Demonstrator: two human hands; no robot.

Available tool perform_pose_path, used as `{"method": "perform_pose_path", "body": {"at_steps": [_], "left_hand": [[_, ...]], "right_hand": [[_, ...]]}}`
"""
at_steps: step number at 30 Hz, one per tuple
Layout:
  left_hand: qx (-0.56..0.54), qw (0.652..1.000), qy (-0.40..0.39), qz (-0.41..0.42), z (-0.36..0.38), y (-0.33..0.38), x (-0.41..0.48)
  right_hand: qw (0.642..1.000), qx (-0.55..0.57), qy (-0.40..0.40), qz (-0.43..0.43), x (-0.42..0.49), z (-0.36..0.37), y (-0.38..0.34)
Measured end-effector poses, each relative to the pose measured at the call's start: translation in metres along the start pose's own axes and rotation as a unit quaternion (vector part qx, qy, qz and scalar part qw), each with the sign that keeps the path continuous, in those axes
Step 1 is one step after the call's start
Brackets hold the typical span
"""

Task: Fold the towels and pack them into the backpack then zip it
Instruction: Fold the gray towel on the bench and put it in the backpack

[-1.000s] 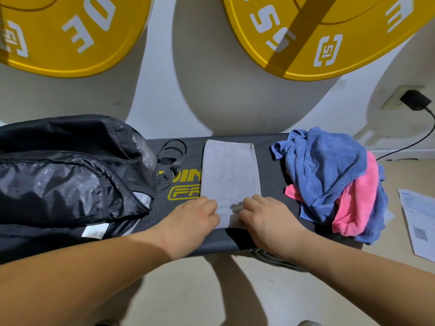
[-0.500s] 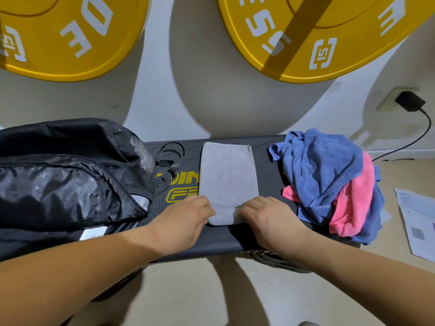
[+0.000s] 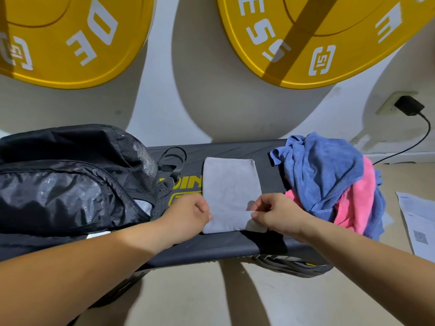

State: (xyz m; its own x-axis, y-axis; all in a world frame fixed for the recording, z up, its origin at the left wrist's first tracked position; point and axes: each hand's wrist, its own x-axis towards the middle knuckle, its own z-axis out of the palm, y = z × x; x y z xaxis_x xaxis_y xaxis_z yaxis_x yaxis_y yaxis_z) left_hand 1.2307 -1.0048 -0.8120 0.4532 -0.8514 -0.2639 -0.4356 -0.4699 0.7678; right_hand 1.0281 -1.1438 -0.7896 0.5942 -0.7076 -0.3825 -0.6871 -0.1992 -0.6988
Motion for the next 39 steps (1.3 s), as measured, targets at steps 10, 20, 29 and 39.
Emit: {"method": "perform_pose_path", "body": {"at_steps": [10,20,29,39], "left_hand": [[0.399,0.825,-0.005,0.400,-0.001,-0.010,-0.015],[0.148,0.973,-0.028,0.177,-0.006,0.002,-0.004],[0.179,0.968,0.047,0.171,-0.009,-0.001,-0.007],[0.456,0.786,0.000,0.416,-0.012,-0.014,-0.016]], "right_hand": [[0.869,-0.345,0.141,-0.327,-0.006,0.010,0.013],[0.925,-0.309,0.026,-0.220,-0.001,-0.001,0.009],[1.000,0.004,0.019,-0.007,0.010,0.002,0.000],[0.837,-0.375,0.147,-0.370,0.004,0.010,-0.004]]}}
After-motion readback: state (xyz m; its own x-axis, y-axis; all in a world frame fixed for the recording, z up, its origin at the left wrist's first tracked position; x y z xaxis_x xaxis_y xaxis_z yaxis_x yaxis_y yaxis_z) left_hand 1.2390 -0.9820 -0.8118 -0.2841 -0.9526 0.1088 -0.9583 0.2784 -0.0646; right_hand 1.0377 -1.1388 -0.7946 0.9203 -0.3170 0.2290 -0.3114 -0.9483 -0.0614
